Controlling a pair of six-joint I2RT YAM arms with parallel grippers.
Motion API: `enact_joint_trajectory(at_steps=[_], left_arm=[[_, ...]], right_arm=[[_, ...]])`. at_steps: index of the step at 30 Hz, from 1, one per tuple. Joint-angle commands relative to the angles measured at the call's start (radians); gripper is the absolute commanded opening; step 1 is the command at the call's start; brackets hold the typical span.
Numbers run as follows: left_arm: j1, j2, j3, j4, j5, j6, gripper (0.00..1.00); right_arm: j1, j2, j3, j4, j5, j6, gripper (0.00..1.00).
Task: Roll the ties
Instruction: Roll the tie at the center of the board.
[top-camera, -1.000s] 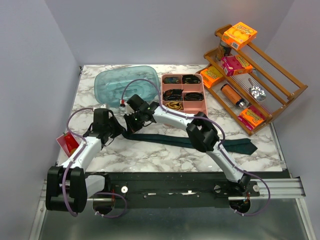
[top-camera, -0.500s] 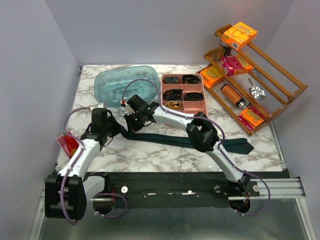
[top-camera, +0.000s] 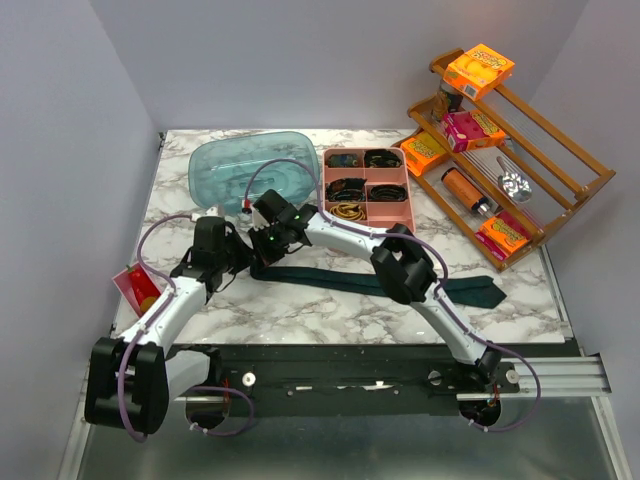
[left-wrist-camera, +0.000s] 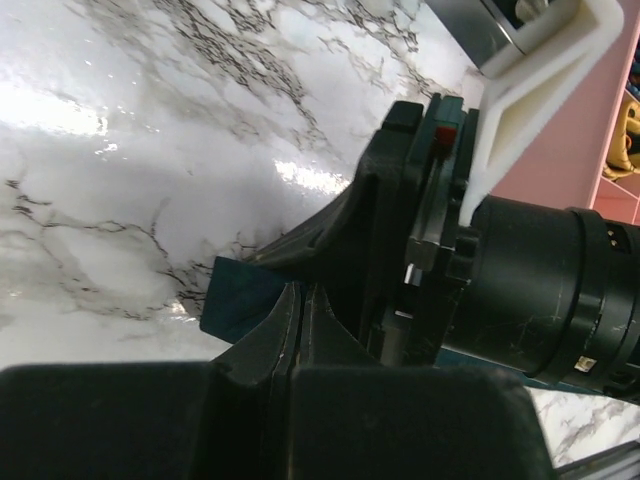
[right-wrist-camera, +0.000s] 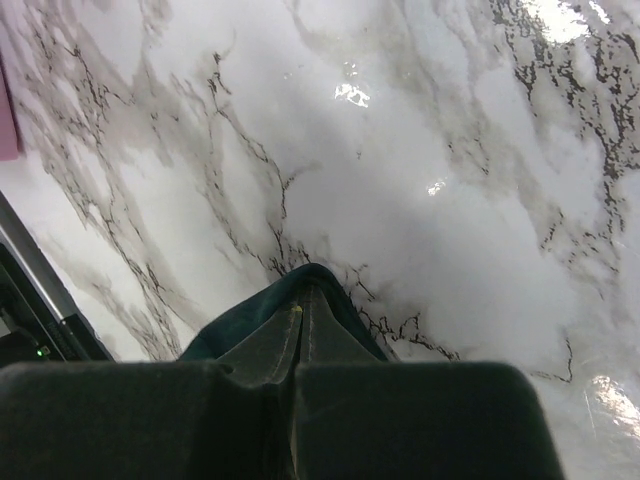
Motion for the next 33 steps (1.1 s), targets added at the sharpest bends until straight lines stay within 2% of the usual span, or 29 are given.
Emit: enact_joint_trajectory(at_steps=[1, 12, 25, 33], left_arm=[[-0.039, 0.028, -0.005, 0.09, 0.006, -0.041, 0.0], [-0.052, 0.048, -0.003, 0.102, -0.017, -0.044, 0.0], [-0.072, 0.062, 0.047, 0.007, -0.135, 0.001, 0.0], [-0.072, -0.003, 0.074, -0.05, -0.19, 0.01, 0.0]], right_arm=[[0.001, 0.059, 0.002, -0.022, -0.019, 0.019, 0.05], [-0.012, 0.026, -0.022, -0.008, -0.036, 0.018, 0.04], [-0.027, -0.085, -0.041, -0.059, 0.07, -0.011, 0.04], [-0.027, 0.024, 0.091, -0.08, -0.023, -0.007, 0.04]])
